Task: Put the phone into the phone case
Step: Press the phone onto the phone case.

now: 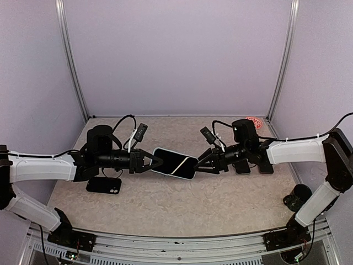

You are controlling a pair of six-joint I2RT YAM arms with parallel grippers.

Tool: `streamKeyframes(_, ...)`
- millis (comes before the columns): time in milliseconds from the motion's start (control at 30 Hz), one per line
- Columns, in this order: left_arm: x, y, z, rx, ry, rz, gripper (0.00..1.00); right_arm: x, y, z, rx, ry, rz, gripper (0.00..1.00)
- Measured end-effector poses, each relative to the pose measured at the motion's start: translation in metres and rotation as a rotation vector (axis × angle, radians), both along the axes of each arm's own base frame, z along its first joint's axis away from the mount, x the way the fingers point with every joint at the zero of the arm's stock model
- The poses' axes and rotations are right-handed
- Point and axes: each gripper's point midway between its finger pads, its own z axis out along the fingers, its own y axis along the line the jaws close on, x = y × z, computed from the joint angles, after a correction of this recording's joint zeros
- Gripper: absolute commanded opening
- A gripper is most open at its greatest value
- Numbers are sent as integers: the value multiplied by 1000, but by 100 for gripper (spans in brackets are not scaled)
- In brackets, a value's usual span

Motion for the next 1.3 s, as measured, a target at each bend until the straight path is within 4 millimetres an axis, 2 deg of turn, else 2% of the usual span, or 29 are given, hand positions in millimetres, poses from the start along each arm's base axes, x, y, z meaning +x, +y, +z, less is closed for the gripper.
streamKeyframes(300,4,4,7,-42,-2,28,0,1,6,22,129,132,11,46)
streamKeyframes(667,3,14,10,-71,-25,74,0,-2,15,25,170,205,33,43)
streamKeyframes(967,5,15,13,-90,-30,94,0,-10,27,9,154,284,60,25)
streamKeyframes(1233,5,16,16,-98,-25,103,0,-11,28,14,169,283,82,1)
streamKeyframes(1300,5,16,16,-98,-21,105,0,-12,28,15,172,272,90,0)
